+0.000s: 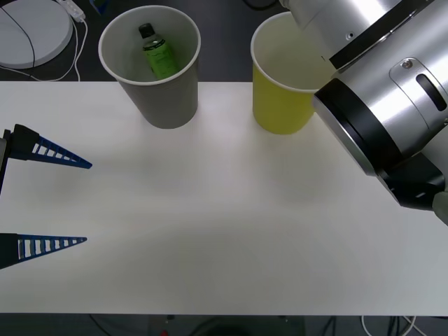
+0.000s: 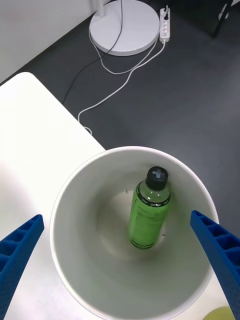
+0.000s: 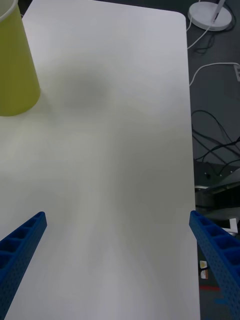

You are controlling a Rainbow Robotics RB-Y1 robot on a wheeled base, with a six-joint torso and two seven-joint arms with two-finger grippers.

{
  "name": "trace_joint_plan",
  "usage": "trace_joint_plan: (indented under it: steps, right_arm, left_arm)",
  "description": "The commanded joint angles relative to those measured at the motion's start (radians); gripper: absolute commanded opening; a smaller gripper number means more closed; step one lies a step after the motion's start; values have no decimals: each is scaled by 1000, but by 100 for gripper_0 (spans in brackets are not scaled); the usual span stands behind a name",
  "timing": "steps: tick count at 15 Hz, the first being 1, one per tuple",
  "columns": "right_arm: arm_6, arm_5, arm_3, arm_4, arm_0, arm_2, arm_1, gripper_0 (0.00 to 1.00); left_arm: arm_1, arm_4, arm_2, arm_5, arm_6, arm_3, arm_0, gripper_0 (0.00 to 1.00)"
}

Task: Put the can into the green bin and the plastic bottle into the gray bin

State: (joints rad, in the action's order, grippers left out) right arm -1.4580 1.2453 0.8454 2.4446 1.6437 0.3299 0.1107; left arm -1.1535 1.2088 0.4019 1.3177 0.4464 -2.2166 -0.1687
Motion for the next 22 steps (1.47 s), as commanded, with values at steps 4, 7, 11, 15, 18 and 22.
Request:
trace_joint_plan:
  steps: [4, 7, 11, 15, 18, 22]
  right_arm:
    - [11, 88, 233, -30, -120, 0, 55, 100]
    - [13, 112, 379, -64, -202, 11, 93, 100]
    - [48, 114, 554, -110, -303, 23, 153, 100]
    - [82, 114, 728, -136, -426, 23, 204, 100]
    - [100, 117, 857, -153, -516, 23, 242, 100]
    - [137, 118, 1011, -199, -633, 23, 302, 100]
  left_arm:
    - [0, 0, 0, 0, 0, 0, 0, 100]
    - [0, 0, 0, 0, 0, 0, 0, 100]
    - [0, 0, 0, 0, 0, 0, 0, 100]
    - [0, 0, 0, 0, 0, 0, 0, 100]
    - [0, 0, 0, 0, 0, 0, 0, 100]
    - [0, 0, 0, 0, 0, 0, 0, 100]
